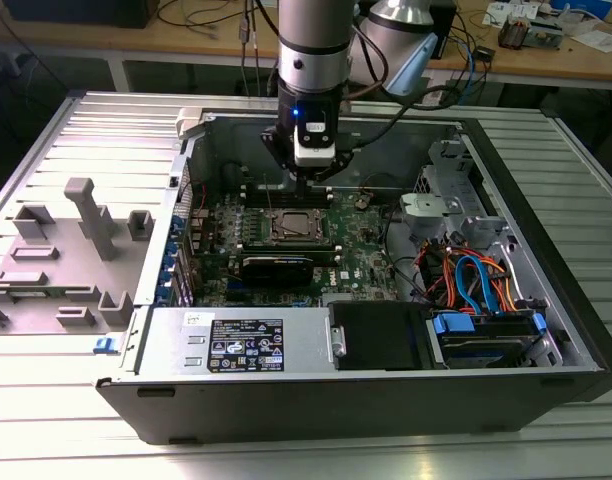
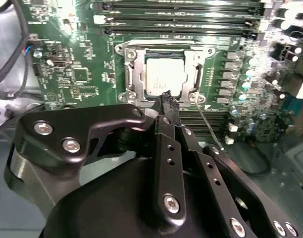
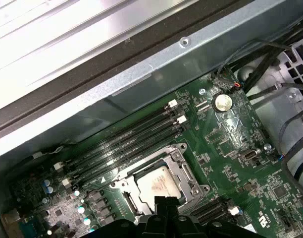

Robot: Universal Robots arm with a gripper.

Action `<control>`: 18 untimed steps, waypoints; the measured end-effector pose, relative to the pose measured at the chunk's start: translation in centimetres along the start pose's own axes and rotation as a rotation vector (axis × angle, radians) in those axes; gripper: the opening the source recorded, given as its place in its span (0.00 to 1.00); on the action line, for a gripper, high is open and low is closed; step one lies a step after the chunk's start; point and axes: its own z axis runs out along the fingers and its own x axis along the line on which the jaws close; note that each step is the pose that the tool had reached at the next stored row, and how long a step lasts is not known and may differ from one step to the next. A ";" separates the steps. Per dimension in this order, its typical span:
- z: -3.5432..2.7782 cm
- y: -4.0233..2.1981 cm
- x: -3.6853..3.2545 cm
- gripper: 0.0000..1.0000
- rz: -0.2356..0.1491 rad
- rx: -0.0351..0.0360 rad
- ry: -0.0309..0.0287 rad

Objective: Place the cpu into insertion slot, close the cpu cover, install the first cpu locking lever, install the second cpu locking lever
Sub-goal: 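Install the first cpu locking lever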

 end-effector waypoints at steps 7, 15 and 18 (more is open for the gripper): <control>0.01 -0.07 0.06 0.11 -0.009 -0.0192 -0.0368; 0.02 -0.07 0.06 0.11 -0.009 -0.0200 -0.0365; 0.02 -0.07 0.06 0.11 -0.009 -0.0201 -0.0364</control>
